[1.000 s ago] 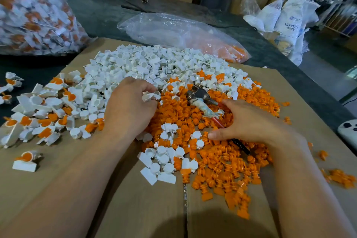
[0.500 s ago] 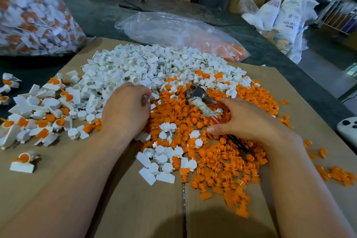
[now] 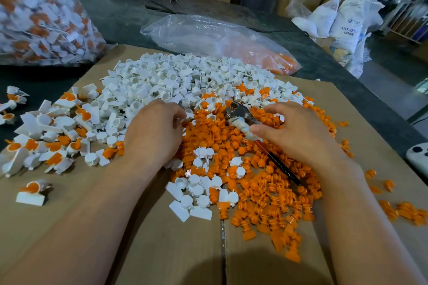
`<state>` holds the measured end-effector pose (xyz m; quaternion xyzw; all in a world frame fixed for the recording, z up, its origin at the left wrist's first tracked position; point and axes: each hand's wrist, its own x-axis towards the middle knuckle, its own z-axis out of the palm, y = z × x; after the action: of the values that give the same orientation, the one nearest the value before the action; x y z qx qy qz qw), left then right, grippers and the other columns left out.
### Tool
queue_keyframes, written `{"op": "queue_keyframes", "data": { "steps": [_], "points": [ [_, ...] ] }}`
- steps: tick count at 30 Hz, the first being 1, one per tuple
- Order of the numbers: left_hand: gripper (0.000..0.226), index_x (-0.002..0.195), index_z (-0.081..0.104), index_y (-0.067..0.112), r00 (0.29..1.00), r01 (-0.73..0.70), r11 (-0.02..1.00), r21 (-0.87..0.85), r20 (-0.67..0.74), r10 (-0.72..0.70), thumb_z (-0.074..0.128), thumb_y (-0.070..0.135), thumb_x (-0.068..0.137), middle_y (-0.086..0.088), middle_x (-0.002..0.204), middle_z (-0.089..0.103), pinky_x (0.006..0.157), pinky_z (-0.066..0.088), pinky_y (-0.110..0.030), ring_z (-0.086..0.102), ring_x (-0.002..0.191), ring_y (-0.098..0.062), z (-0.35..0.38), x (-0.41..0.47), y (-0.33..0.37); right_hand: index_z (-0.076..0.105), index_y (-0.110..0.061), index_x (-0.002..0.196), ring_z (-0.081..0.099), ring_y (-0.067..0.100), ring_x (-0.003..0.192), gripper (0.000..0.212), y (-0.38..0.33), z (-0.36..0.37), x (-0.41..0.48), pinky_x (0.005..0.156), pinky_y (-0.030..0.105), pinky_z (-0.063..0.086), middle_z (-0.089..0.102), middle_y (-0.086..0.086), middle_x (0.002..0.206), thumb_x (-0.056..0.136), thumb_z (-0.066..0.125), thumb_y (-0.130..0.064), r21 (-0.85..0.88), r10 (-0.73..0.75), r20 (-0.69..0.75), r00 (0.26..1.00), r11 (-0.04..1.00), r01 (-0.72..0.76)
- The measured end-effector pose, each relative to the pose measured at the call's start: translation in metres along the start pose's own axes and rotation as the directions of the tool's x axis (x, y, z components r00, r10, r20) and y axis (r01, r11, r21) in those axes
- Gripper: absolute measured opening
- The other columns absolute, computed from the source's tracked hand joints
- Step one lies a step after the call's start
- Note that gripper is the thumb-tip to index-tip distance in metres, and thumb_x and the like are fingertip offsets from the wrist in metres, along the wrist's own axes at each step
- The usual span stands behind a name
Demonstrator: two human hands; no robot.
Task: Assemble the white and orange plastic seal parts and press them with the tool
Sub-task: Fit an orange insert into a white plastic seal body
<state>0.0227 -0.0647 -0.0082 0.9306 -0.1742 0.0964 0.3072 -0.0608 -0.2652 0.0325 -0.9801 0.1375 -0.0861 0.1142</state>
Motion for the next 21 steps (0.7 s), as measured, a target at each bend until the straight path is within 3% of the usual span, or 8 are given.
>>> {"op": "queue_keyframes", "data": {
  "steps": [3, 5, 7, 11, 17, 21],
  "points": [
    [0.021, 0.103, 0.068, 0.014, 0.998, -0.004, 0.996, -0.093, -0.066, -0.002, 0.054, 0.005, 0.09, -0.009, 0.108, 0.062, 0.076, 0.048, -0.034, 0.061, 0.087, -0.028, -0.002, -0.002, 0.001, 0.063, -0.024, 0.111, 0.049, 0.003, 0.102, 0.037, -0.005, 0.001, -0.001, 0.081, 0.019, 0.031, 0.059, -0.006, 0.116, 0.081, 0.059, -0.045, 0.147, -0.049, -0.187, 0.981, 0.986, 0.077],
    [0.019, 0.098, 0.07, 0.013, 0.991, -0.039, 0.995, -0.095, -0.129, 0.026, 0.056, 0.004, 0.089, -0.006, 0.105, 0.063, 0.076, 0.042, -0.029, 0.059, 0.094, -0.025, -0.003, -0.001, 0.001, 0.068, -0.023, 0.098, 0.05, -0.003, 0.08, 0.022, -0.009, 0.003, -0.002, 0.07, 0.013, 0.035, 0.06, -0.01, 0.095, 0.083, 0.062, -0.038, 0.197, -0.085, -0.228, 0.97, 0.972, 0.131],
    [0.016, 0.094, 0.071, 0.014, 0.983, -0.063, 0.993, -0.1, -0.179, 0.044, 0.059, 0.006, 0.088, -0.002, 0.1, 0.06, 0.074, 0.033, -0.023, 0.055, 0.094, -0.021, -0.004, -0.001, 0.001, 0.07, -0.022, 0.089, 0.048, -0.004, 0.071, 0.014, -0.013, 0.006, -0.003, 0.064, 0.009, 0.034, 0.057, -0.013, 0.083, 0.083, 0.063, -0.032, 0.21, -0.127, -0.22, 0.967, 0.962, 0.175],
    [0.013, 0.085, 0.065, 0.022, 0.976, -0.036, 0.964, -0.262, -0.218, -0.022, 0.06, 0.01, 0.089, 0.008, 0.086, 0.054, 0.057, 0.03, -0.013, 0.049, 0.066, -0.001, -0.009, -0.004, 0.007, 0.07, -0.023, 0.092, 0.05, 0.003, 0.076, 0.015, -0.022, 0.014, -0.006, 0.071, 0.023, 0.04, 0.063, -0.008, 0.088, 0.085, 0.061, -0.032, 0.179, -0.195, -0.113, 0.974, 0.961, 0.213],
    [0.027, 0.071, 0.056, 0.036, 0.985, 0.022, 0.862, -0.506, -0.136, -0.105, 0.063, 0.017, 0.088, 0.018, 0.07, 0.057, 0.049, 0.037, 0.0, 0.053, 0.057, 0.014, -0.011, -0.009, 0.016, 0.071, -0.019, 0.096, 0.061, 0.011, 0.081, 0.021, -0.031, 0.022, -0.009, 0.074, 0.027, 0.047, 0.07, -0.003, 0.086, 0.089, 0.057, -0.032, 0.142, -0.207, -0.018, 0.978, 0.968, 0.208],
    [0.029, 0.068, 0.058, 0.038, 0.985, 0.029, 0.84, -0.541, -0.126, -0.115, 0.066, 0.017, 0.085, 0.018, 0.067, 0.059, 0.048, 0.037, -0.001, 0.054, 0.056, 0.013, -0.012, -0.01, 0.019, 0.071, -0.017, 0.098, 0.059, 0.014, 0.075, 0.028, -0.031, 0.028, -0.005, 0.069, 0.028, 0.047, 0.068, 0.001, 0.08, 0.09, 0.053, -0.038, 0.042, -0.169, 0.067, 0.983, 0.985, 0.166]
  ]
}}
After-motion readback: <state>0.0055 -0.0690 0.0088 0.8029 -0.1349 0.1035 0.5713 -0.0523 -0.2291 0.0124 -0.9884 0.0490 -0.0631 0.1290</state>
